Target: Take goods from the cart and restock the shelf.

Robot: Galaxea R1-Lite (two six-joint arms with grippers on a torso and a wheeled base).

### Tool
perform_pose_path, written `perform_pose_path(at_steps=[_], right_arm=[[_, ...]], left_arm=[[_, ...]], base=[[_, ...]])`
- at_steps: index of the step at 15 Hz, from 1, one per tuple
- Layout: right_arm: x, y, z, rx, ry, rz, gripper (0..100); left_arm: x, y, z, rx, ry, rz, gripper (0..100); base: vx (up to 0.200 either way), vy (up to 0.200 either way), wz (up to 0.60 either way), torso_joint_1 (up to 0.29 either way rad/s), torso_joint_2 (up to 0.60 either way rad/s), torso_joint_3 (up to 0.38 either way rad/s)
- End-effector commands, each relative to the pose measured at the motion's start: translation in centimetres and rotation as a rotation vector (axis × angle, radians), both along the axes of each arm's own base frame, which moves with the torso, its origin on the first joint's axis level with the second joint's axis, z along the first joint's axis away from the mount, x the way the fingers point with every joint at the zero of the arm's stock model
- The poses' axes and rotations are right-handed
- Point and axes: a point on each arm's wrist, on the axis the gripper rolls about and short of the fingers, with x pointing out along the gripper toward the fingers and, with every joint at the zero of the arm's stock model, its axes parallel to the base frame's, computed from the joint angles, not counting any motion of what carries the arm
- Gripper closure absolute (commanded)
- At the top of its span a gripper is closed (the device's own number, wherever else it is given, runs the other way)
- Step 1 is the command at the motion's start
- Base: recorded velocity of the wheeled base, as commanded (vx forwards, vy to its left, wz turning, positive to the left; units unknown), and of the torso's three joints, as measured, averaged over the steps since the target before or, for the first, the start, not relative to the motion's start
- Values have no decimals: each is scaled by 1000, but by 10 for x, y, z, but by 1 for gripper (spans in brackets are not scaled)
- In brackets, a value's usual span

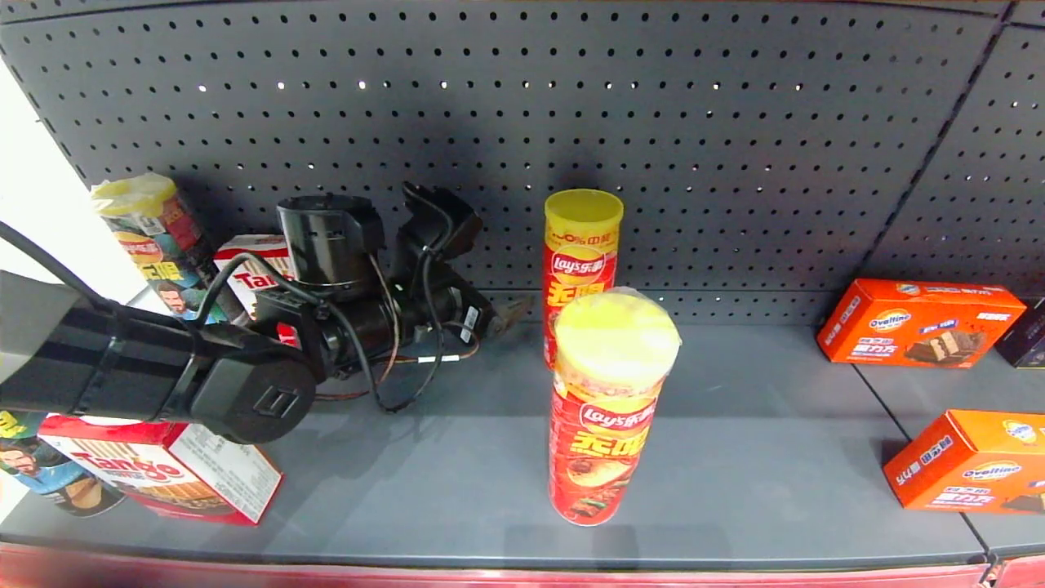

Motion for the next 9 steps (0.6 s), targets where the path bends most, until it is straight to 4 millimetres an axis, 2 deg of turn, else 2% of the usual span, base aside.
perform_pose_path(at_steps=[1, 3, 5, 7, 9], right_arm=[[0, 0, 0, -1, 0, 0, 0], [0, 0, 0, 1, 0, 2, 0], [0, 0, 0, 1, 0, 2, 0], [0, 0, 0, -1, 0, 0, 0], [0, 0, 0, 1, 0, 0, 0]], left_arm=[[-15, 9, 29, -32, -70, 16, 0], [-40, 19, 61, -74, -144, 19, 0], [-65, 31, 68, -106, -144, 33, 0], [-105, 44, 88, -211, -154, 16, 0], [-134, 54, 96, -246, -178, 76, 0]], base=[[0, 0, 0, 0, 0, 0], [0, 0, 0, 0, 0, 0], [0, 0, 0, 0, 0, 0], [0, 0, 0, 0, 0, 0], [0, 0, 0, 0, 0, 0]])
